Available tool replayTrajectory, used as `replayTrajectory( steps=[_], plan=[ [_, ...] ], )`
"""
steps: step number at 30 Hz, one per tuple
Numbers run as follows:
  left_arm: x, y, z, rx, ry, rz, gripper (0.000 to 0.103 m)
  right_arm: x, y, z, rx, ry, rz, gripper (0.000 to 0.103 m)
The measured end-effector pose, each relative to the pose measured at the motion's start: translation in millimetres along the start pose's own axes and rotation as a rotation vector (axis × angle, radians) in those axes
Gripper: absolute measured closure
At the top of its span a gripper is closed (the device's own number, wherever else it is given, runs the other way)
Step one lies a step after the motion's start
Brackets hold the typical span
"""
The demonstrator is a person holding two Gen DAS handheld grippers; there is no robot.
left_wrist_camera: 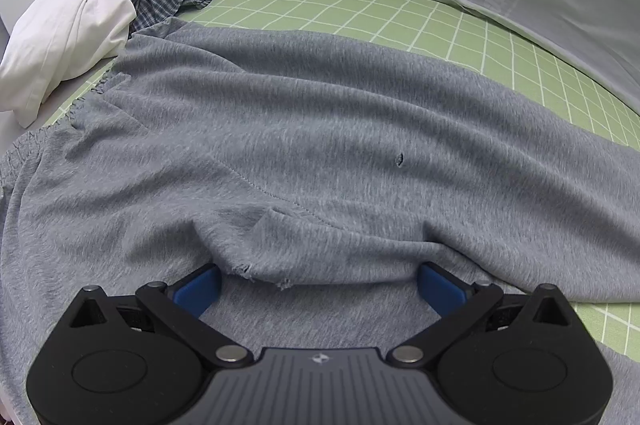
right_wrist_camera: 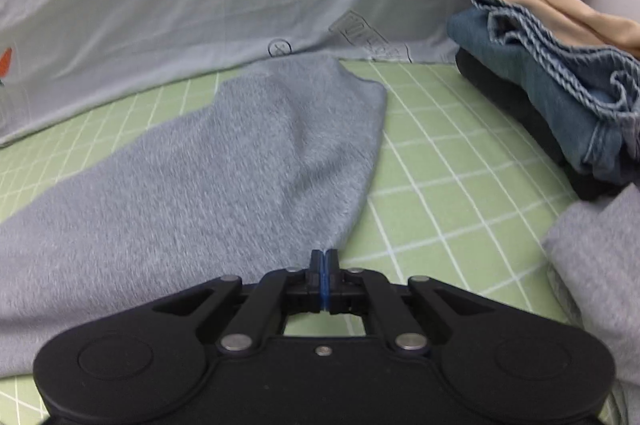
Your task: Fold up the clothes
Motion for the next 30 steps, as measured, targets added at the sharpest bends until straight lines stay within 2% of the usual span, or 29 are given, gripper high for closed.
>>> replayTrajectory(
  steps=[3,6,7,9,10,12,13,18,22,23,25,26,28,30],
  plan=[
    [2.3,-0.3,0.0,-0.003,-0.019,0.004,0.000,8.4,-3.9,-26.7,0.012,0.080,-0.037,0.103],
    [4.5,-0.3,-0.3,-0.002,-0.033,0.004,0.000,9.8,-3.1,-24.9,0.047,0.042,-0.022,0.100],
    [4.7,-0.2,-0.3,-0.002,-0.036,0.004,0.000,10.3,-2.8,-24.4,0.058,0.029,-0.017,0.095],
    [5.2,0.0,-0.2,0.000,-0.041,0.004,0.000,11.1,0.8,-21.3,0.072,0.003,0.014,0.077],
    [5.2,-0.1,-0.2,0.000,-0.043,0.003,0.000,12.3,6.4,-17.9,0.074,-0.006,0.057,0.076],
    [5.4,-0.4,0.0,0.000,-0.047,0.003,0.000,16.2,17.3,-11.8,0.108,0.000,0.148,0.062],
    [5.4,-0.5,0.0,0.000,-0.048,0.003,0.000,20.0,21.6,-6.8,0.114,0.004,0.180,0.059],
    [4.5,-0.7,-0.2,0.001,-0.044,0.001,0.000,44.8,43.1,26.6,0.116,0.012,0.311,0.056],
    [4.6,-0.5,-0.2,0.002,-0.043,-0.001,0.000,71.8,42.9,49.2,0.081,0.047,0.294,0.056],
    [4.5,-0.5,-0.2,0.002,-0.042,-0.001,0.000,79.0,41.1,54.3,0.067,0.055,0.278,0.057],
    [4.7,-0.7,-0.1,0.002,-0.043,-0.001,0.000,92.3,34.0,62.8,0.053,0.053,0.228,0.081],
    [4.8,-0.6,-0.1,0.002,-0.043,-0.002,0.000,98.2,26.7,64.2,0.057,0.054,0.184,0.100],
    [4.9,-0.6,-0.1,0.002,-0.043,-0.001,0.000,106.8,3.0,59.4,0.059,0.087,0.051,0.101],
    [4.9,-0.6,-0.2,0.001,-0.043,-0.001,0.000,111.0,-36.1,44.1,0.043,0.164,-0.172,0.101]
  ],
)
Point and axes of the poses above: each gripper's, at about its wrist camera, not at the fingertips, and z roughly the way its jaws point, y to its right, x to its top, the point moved 5 cm from there along z, roughly the way its jaws point, and after that the axes turned 8 degrees about -y, right-handed, at the moved point
